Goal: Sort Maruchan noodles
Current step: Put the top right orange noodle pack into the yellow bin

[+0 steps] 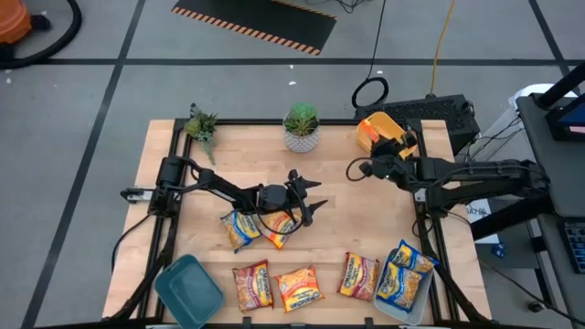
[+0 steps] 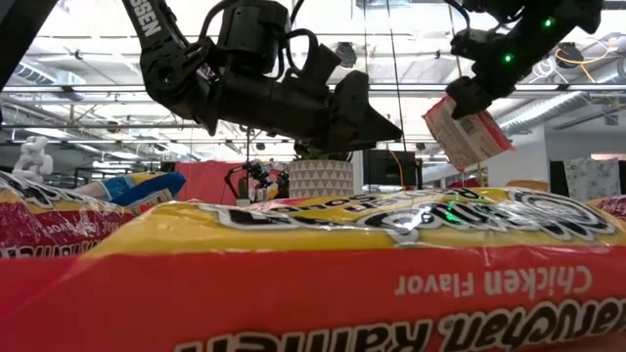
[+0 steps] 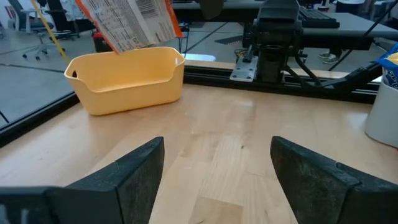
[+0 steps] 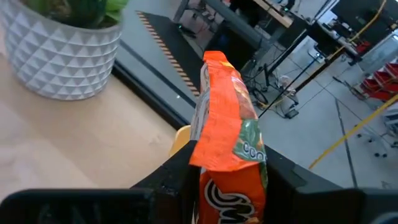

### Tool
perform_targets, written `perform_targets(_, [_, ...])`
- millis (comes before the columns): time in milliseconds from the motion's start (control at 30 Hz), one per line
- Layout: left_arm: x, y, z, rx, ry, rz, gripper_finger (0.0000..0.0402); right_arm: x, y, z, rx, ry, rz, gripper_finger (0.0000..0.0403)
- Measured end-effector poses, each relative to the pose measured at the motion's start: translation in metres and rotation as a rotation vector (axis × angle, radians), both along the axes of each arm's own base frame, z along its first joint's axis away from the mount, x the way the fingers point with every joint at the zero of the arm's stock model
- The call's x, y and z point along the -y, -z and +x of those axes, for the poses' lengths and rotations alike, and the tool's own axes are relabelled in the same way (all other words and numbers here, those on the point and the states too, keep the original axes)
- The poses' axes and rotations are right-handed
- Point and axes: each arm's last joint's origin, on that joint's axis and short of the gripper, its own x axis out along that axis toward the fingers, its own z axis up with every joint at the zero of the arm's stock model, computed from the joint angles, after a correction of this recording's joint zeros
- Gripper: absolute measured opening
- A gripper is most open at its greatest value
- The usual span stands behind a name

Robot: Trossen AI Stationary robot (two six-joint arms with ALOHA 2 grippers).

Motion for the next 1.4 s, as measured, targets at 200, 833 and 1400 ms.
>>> perform_targets(200, [0.0, 0.0, 0.0, 0.0, 0.0, -0.001, 0.0299, 0.012, 0.015, -0.009, 0.052, 0.128, -0.08, 0.0113])
perform_targets(833, [0.0, 0.0, 0.0, 0.006, -0.004, -0.023, 0.0299, 0.037, 0.052, -0.027, 0.027, 0.372, -0.153, 0.0114])
perform_targets(1400, [-0.001, 0.0, 0.0, 0.007, -0.005, -0.025, 0.0299, 0.041, 0.056, -0.034, -0.018, 0.406, -0.13, 0.0128])
